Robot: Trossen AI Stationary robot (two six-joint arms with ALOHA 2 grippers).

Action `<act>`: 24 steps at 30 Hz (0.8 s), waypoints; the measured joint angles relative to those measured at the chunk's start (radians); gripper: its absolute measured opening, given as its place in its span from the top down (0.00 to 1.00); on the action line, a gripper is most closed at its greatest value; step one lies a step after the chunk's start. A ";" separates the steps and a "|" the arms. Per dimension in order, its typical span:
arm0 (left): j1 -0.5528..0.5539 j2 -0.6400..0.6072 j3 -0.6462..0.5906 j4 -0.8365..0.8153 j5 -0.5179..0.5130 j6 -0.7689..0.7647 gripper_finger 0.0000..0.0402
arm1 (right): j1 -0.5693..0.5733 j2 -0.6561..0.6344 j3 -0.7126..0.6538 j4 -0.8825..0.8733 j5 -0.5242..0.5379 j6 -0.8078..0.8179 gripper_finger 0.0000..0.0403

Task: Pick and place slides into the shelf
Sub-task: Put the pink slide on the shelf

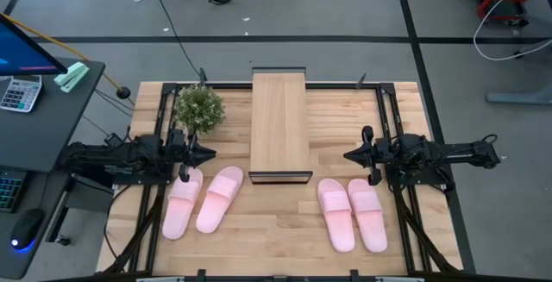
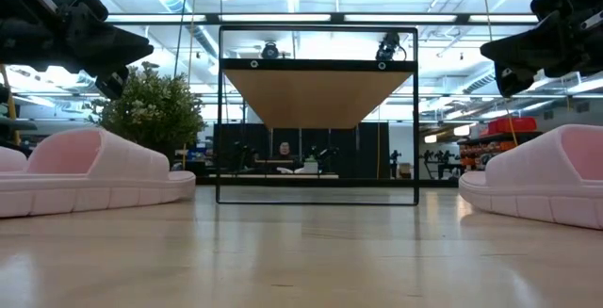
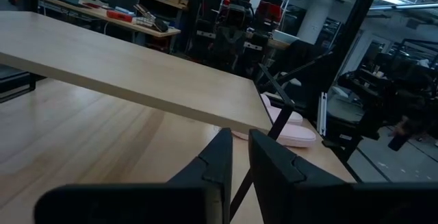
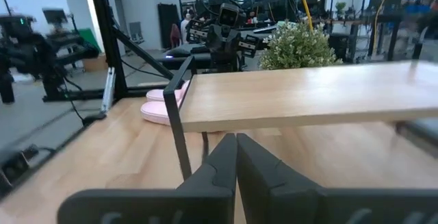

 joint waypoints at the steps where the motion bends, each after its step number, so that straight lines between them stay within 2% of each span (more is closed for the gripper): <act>1: 0.000 0.000 0.000 0.000 0.000 0.000 0.87 | 0.000 0.000 0.000 0.003 -0.001 0.005 0.96; 3: 0.000 0.000 0.000 0.000 0.000 0.000 0.86 | 0.000 0.000 0.004 0.009 0.005 0.106 0.96; 7: 0.000 0.000 0.000 0.000 0.000 0.000 0.85 | -0.001 0.000 0.049 0.023 0.067 0.438 0.96; 10: 0.000 0.000 0.000 0.000 0.000 0.000 0.84 | -0.001 0.000 0.082 0.017 0.069 0.570 0.96; 16: 0.000 0.000 0.000 0.000 0.000 0.000 0.86 | -0.001 0.000 0.148 0.020 0.082 0.640 0.96; 24: 0.000 0.000 0.000 0.000 0.000 0.008 0.86 | -0.001 0.006 0.207 0.024 0.094 0.641 0.96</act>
